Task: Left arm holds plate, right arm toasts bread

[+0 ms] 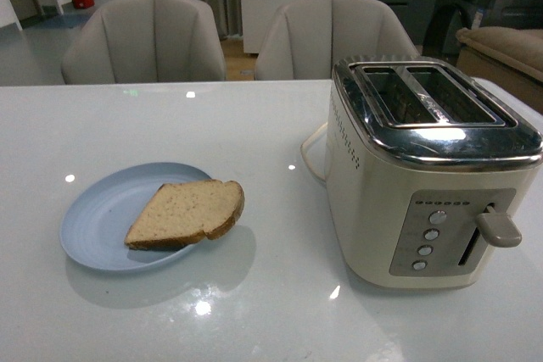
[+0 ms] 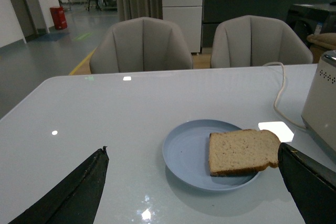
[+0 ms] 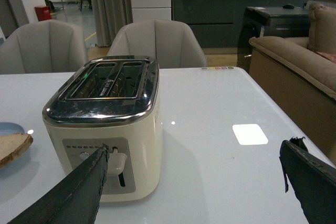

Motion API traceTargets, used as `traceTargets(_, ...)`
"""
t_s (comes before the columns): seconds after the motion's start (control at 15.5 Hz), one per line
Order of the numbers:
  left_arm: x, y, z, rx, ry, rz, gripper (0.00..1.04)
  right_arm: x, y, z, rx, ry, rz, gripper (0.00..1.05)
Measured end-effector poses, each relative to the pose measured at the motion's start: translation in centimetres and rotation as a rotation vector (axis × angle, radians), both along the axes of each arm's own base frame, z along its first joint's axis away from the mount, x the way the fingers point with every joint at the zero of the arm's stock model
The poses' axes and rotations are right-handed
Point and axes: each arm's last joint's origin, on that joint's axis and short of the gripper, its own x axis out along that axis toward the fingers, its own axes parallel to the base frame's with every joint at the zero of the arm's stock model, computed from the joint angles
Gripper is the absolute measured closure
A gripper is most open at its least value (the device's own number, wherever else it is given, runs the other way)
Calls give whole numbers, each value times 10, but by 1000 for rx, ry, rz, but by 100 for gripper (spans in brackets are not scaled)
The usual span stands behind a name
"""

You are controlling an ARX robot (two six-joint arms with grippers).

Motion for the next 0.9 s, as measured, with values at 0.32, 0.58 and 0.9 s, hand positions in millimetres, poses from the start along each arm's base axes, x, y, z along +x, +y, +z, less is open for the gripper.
traceTargets(0.32,0,0,0,0,0,0,7,0,0,0,0,0,0,6)
traceTargets(0.58,0,0,0,0,0,0,7,0,0,0,0,0,0,6)
traceTargets(0.9,0,0,0,0,0,0,7,0,0,0,0,0,0,6)
